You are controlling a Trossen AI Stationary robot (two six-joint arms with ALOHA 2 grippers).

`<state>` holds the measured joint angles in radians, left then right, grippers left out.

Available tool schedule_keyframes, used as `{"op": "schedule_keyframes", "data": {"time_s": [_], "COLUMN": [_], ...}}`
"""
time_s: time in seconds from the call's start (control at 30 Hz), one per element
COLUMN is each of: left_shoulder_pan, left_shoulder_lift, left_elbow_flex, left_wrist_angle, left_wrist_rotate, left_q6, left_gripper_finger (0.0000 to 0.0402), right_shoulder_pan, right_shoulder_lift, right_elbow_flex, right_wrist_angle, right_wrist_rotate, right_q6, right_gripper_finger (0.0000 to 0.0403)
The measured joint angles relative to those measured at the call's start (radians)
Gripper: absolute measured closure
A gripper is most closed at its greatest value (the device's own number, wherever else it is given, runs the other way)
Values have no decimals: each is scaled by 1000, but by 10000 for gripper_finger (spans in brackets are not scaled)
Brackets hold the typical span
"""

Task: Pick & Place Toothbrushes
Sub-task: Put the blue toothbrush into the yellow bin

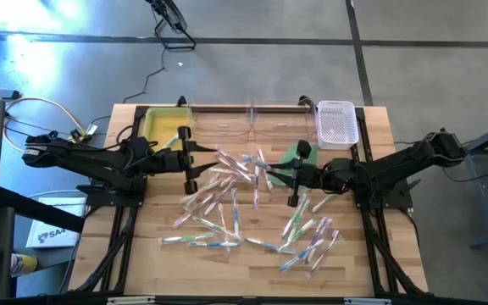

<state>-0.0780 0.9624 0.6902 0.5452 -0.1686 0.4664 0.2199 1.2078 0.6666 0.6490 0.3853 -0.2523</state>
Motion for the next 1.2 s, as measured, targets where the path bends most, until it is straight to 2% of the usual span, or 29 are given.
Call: {"op": "schedule_keyframes", "data": {"time_s": [0.23, 0.43, 0.6, 0.93, 1.2], "left_shoulder_pan": [0, 0, 0, 0, 0], "left_shoulder_lift": [141, 215, 249, 361, 370], "left_elbow_flex": [129, 215, 246, 291, 299], "left_wrist_angle": [-64, -107, -99, -23, -15], "left_wrist_rotate": [-24, 9, 87, 88, 89], "left_q6": [-1, -27, -60, -79, -72], "left_gripper_finger": [261, 261, 261, 261, 262], "right_shoulder_pan": [0, 0, 1, 0, 1], "right_shoulder_lift": [60, 79, 79, 79, 79], "right_elbow_flex": [0, 0, 0, 0, 0], "right_wrist_angle": [28, 74, 102, 87, 81], "right_wrist_rotate": [24, 60, 61, 61, 63], "right_q6": [-48, -95, -134, -138, -135], "right_gripper_finger": [359, 359, 359, 359, 359]}}
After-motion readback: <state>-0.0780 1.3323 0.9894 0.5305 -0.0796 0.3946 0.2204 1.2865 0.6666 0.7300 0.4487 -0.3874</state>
